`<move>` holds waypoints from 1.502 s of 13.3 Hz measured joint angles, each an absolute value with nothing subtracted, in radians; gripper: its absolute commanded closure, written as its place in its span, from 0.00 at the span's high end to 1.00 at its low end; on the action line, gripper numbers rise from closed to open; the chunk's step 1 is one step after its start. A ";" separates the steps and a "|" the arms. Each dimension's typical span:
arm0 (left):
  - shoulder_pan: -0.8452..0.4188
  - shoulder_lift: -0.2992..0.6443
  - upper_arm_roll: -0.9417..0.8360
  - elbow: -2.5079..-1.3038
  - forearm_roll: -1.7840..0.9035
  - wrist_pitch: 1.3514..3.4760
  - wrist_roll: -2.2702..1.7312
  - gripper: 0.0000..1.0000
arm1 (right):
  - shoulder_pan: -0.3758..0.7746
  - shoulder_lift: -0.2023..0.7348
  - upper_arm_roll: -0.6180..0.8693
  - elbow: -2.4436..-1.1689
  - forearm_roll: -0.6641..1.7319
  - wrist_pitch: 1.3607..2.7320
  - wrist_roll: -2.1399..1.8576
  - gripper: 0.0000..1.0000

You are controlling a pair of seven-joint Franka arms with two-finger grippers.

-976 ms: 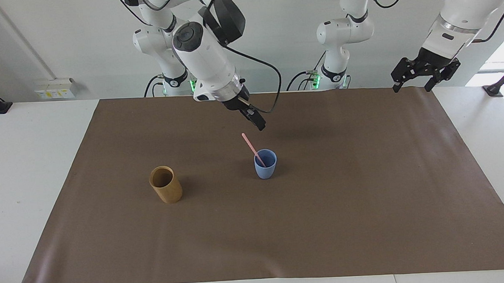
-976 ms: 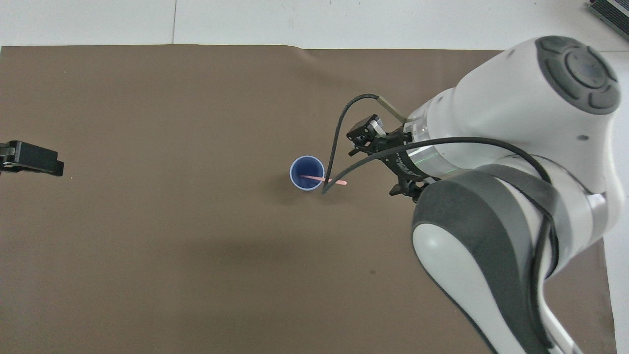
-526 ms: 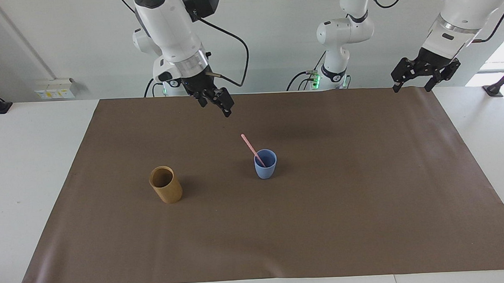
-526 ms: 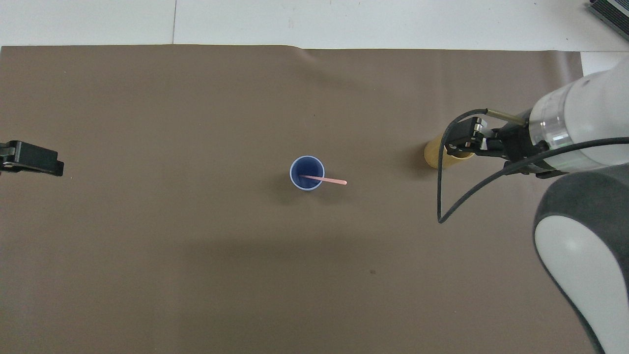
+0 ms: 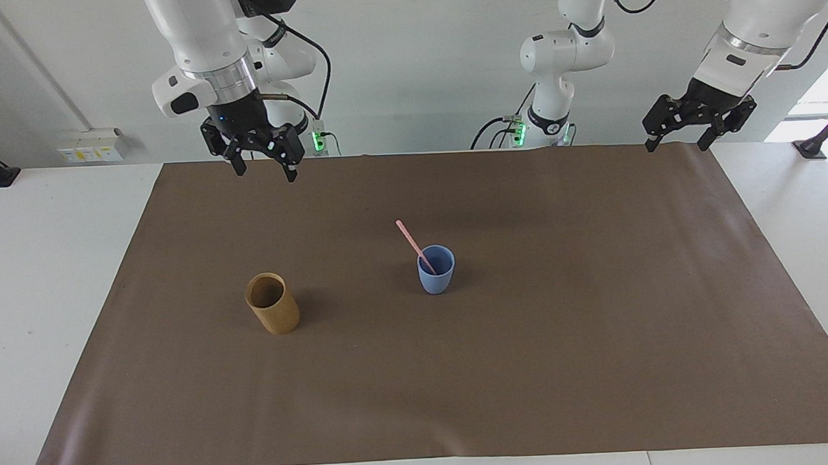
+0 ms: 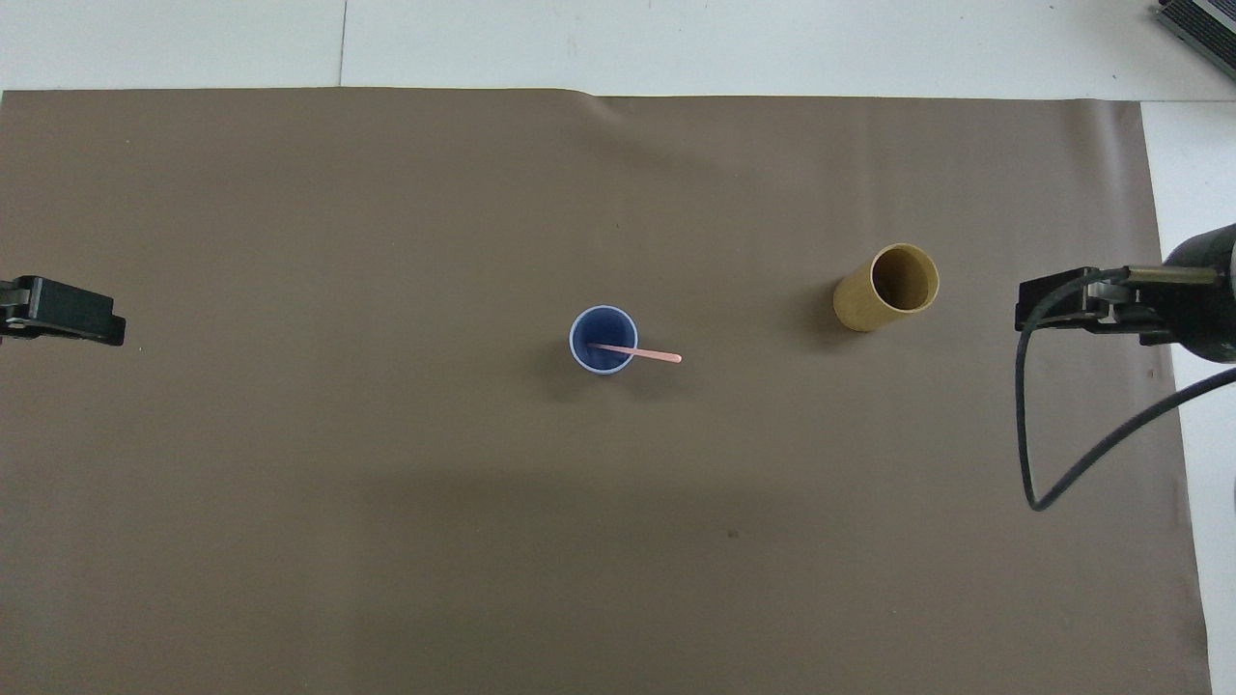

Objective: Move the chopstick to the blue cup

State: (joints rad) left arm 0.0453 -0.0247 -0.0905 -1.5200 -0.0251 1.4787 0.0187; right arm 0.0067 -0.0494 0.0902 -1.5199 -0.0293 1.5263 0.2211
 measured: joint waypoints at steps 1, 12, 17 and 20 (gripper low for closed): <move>0.045 -0.025 -0.090 -1.520 -0.025 1.479 0.019 1.00 | 0.001 -0.049 0.090 -1.520 -0.030 1.526 0.210 1.00; 0.045 -0.025 -0.090 -1.520 -0.025 1.479 0.019 1.00 | 0.000 -0.016 0.092 -1.467 -0.028 1.452 0.204 1.00; 0.045 -0.025 -0.090 -1.520 -0.025 1.479 0.019 1.00 | 0.000 -0.016 0.093 -1.467 -0.026 1.452 0.204 1.00; 0.045 -0.025 -0.090 -1.520 -0.025 1.479 0.019 1.00 | 0.000 -0.016 0.094 -1.468 -0.026 1.452 0.204 1.00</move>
